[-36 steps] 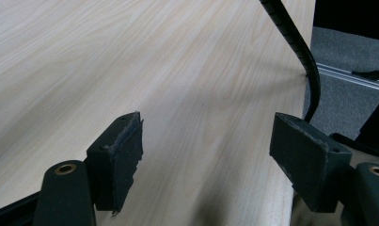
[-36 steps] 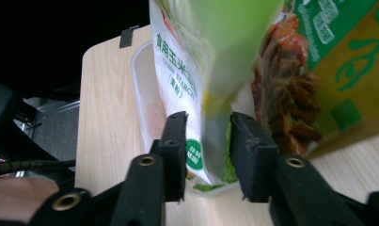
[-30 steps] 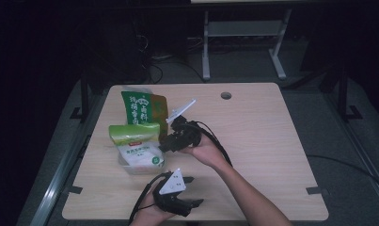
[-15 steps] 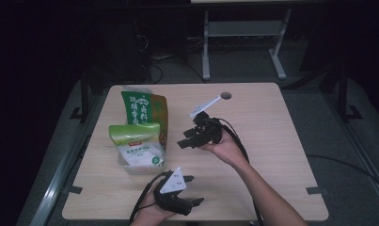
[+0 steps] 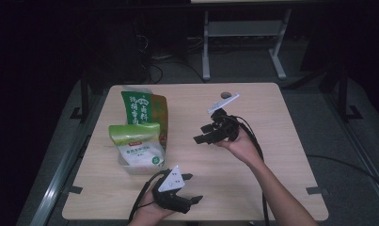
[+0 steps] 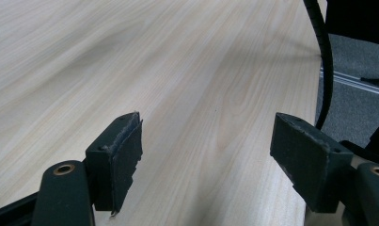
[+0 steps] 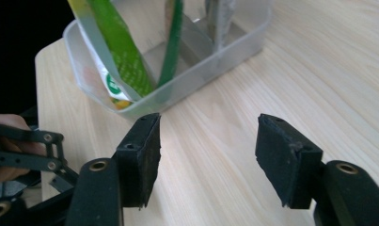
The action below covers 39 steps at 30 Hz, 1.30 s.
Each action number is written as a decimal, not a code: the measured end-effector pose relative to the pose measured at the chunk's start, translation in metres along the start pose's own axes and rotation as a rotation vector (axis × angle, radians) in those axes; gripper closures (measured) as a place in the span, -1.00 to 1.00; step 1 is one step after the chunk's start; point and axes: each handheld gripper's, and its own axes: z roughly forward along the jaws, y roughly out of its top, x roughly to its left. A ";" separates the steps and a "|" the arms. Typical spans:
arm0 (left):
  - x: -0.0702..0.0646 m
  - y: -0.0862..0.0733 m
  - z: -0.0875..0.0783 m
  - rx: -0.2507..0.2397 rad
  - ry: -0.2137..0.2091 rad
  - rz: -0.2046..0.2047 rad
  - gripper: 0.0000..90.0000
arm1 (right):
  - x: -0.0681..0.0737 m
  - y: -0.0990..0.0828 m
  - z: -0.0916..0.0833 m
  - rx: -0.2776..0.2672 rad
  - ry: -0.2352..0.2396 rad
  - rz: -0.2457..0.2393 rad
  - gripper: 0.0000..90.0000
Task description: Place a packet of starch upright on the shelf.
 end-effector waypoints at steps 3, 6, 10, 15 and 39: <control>0.002 0.000 -0.001 -0.002 0.006 0.005 -0.45 | -0.004 -0.004 -0.006 0.004 -0.014 0.014 -0.16; 0.002 0.000 -0.002 0.001 0.005 -0.004 -0.45 | -0.008 -0.009 -0.015 0.000 -0.023 0.033 -0.18; 0.003 0.000 -0.002 0.004 0.005 -0.003 -0.45 | -0.012 -0.016 -0.027 -0.003 -0.042 0.045 -0.19; 0.002 0.000 0.000 0.000 0.008 0.003 -0.44 | -0.018 -0.030 -0.039 -0.011 -0.065 0.078 -0.21; 0.001 0.000 0.000 0.010 0.016 -0.005 -0.45 | -0.028 -0.101 -0.075 -0.024 -0.115 0.171 -0.28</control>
